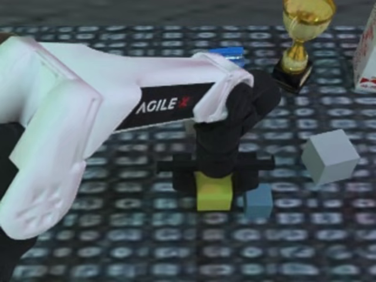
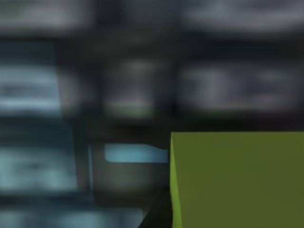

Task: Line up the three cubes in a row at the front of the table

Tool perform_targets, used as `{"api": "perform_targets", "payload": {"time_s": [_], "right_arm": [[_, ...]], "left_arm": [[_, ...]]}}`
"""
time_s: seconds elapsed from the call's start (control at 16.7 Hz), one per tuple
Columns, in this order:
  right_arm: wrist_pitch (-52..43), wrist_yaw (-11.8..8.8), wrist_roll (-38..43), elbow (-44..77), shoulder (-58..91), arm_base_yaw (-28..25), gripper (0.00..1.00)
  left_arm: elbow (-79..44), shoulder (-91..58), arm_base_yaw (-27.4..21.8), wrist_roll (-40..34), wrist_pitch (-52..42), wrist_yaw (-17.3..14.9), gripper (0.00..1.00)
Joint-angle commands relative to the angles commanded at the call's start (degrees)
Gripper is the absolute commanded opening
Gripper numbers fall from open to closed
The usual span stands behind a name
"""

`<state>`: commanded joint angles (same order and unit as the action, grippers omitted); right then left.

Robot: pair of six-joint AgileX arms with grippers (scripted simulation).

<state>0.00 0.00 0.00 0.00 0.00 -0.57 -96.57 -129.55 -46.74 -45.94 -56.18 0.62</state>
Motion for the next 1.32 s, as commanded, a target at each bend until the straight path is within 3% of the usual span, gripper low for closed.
{"api": "perform_targets", "payload": {"time_s": [0.12, 0.9, 1.32], "right_arm": [[0.00, 0.00, 0.00, 0.00, 0.00, 0.00, 1.00], [0.00, 0.00, 0.00, 0.00, 0.00, 0.00, 1.00], [0.00, 0.00, 0.00, 0.00, 0.00, 0.00, 1.00]], "left_arm": [[0.00, 0.00, 0.00, 0.00, 0.00, 0.00, 0.00], [0.00, 0.00, 0.00, 0.00, 0.00, 0.00, 0.98], [0.00, 0.00, 0.00, 0.00, 0.00, 0.00, 1.00]]}}
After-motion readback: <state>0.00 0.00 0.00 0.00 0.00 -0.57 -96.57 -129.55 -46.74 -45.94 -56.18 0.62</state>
